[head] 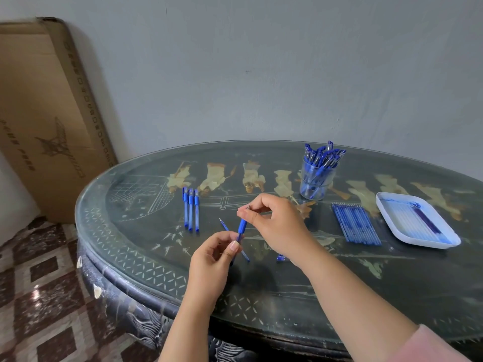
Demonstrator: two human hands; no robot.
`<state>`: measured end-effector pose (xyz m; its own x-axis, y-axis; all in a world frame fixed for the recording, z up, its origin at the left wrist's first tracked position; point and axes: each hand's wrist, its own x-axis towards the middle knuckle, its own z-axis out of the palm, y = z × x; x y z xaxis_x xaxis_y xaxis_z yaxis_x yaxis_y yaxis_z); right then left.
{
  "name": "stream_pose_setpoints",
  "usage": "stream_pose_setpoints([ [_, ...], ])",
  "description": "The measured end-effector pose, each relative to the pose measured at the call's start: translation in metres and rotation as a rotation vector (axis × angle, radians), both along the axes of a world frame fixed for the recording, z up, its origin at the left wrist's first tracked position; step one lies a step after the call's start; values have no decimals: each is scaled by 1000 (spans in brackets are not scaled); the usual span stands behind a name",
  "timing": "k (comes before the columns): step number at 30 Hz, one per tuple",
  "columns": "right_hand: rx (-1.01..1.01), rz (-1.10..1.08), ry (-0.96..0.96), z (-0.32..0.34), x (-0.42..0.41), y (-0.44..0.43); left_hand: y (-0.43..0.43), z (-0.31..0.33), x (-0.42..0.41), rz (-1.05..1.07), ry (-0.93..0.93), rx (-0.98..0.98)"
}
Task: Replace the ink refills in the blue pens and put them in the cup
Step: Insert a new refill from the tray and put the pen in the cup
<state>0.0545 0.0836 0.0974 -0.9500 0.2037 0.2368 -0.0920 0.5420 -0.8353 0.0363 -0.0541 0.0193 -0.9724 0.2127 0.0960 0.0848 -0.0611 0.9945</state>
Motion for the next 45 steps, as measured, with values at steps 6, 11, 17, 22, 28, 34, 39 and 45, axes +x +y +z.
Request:
stream_pose_setpoints([
  [6, 15, 29, -56, 6, 3, 8, 1, 0, 0, -10, -10, 42],
  [11, 261, 50, -257, -3, 14, 45, 1, -3, -2, 19, -25, 92],
  [17, 597, 89, -495, -34, 28, 62, 2, -3, -3, 28, -37, 117],
  [22, 423, -17, -355, -35, 26, 56, 1, -2, -3, 24, -36, 112],
  [28, -537, -94, 92, 12, 17, 26, 1, -4, -2, -12, -33, 108],
  [34, -498, -81, 156, 27, 4, 4, 2, -2, 0, -30, -22, 94],
  [39, -364, -103, 94, 22, 5, 4, 1, -1, 0, -27, -23, 83],
  [45, -301, -94, 16, 12, 4, -1, 1, -1, 0, -18, -28, 97],
])
